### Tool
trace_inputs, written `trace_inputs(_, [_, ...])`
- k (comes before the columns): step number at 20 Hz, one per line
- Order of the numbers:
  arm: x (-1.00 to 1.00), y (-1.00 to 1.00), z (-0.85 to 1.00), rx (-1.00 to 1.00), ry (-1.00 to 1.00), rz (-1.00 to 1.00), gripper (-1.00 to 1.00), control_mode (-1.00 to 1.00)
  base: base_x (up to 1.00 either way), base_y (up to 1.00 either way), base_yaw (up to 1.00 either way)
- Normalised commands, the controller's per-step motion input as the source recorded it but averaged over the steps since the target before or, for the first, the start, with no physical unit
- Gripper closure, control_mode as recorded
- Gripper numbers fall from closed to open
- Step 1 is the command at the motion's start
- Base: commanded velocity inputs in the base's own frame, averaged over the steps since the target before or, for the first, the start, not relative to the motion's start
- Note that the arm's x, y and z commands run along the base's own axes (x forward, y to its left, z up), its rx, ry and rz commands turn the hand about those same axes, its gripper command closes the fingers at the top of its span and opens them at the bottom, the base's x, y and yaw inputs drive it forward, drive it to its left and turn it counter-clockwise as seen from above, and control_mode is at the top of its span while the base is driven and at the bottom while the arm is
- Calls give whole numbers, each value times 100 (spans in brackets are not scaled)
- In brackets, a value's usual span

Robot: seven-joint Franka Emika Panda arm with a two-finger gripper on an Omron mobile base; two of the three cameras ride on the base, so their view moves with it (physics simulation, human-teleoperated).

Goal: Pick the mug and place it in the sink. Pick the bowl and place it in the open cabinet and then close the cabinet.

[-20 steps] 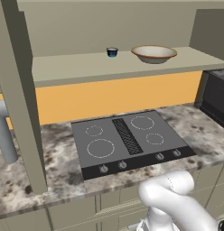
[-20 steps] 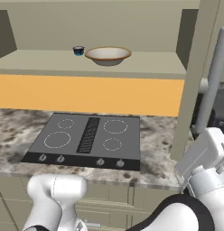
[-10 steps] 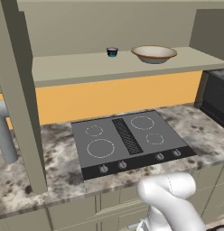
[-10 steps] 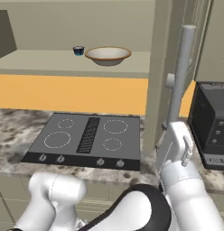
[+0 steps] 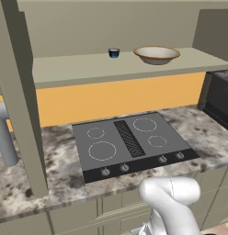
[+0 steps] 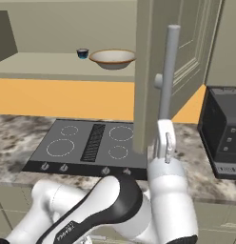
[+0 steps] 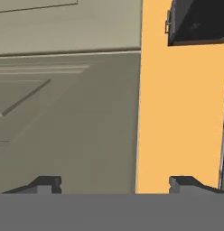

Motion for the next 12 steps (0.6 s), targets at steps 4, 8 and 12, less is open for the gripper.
trace_inputs(4, [69,10,0,-3,7,-10,-100,-100,0,0,0])
trace_inputs(8, [75,9,0,-2,8,-9,-100,-100,0,0,0])
trace_inputs(12, [98,19,0,0,12,-6,-100,-100,0,0,0])
